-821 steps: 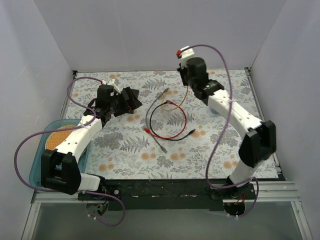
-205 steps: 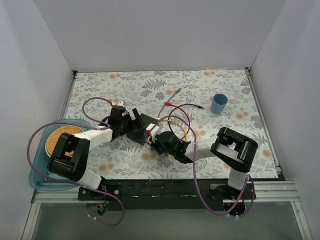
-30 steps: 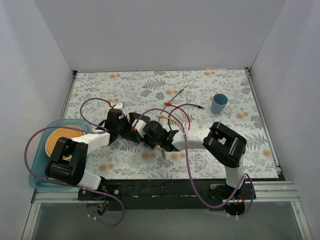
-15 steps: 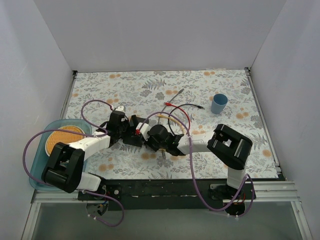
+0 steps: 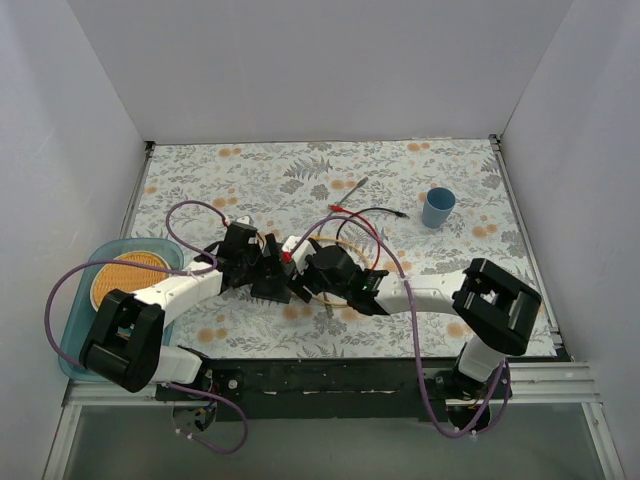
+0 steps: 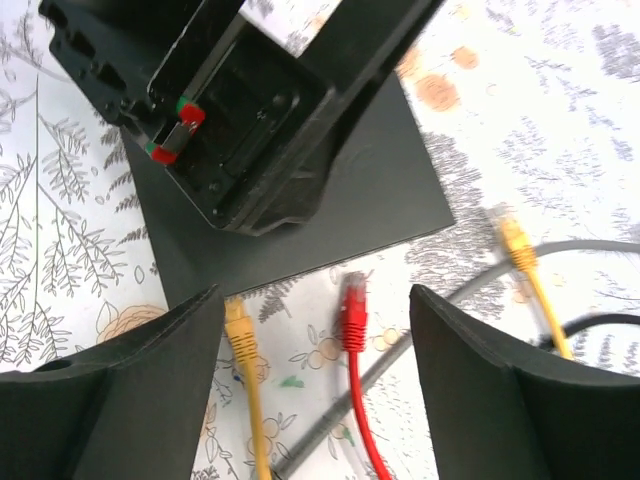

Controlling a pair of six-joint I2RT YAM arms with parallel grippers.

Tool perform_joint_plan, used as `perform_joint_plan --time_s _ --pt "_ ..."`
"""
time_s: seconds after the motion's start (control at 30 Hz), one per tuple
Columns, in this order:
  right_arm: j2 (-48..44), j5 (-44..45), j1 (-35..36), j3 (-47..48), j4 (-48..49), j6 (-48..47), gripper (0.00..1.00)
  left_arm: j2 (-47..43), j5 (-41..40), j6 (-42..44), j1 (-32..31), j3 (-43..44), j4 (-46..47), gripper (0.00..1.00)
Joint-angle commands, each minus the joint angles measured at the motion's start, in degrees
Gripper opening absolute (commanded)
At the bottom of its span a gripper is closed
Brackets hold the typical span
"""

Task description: Insert the plug into the switch port

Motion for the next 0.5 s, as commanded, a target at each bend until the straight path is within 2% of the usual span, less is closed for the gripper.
perform_joint_plan --time_s 0.0,0.27,0.47 --pt "-4.1 2.0 -2.4 -1.4 1.7 0.1 0.75 -2.3 -3.5 -0.8 -0.1 2.5 -2.2 0.98" --pt "-3.9 -7.6 -9.6 -0.7 -2.1 1.4 0.69 -4.0 -4.8 1.1 0.2 3.3 -4.1 0.98" --pt "-0.6 -16.4 -11.7 1.5 -5.8 0.4 0.62 -4.6 -4.7 1.9 0.4 3.3 -4.6 0.98"
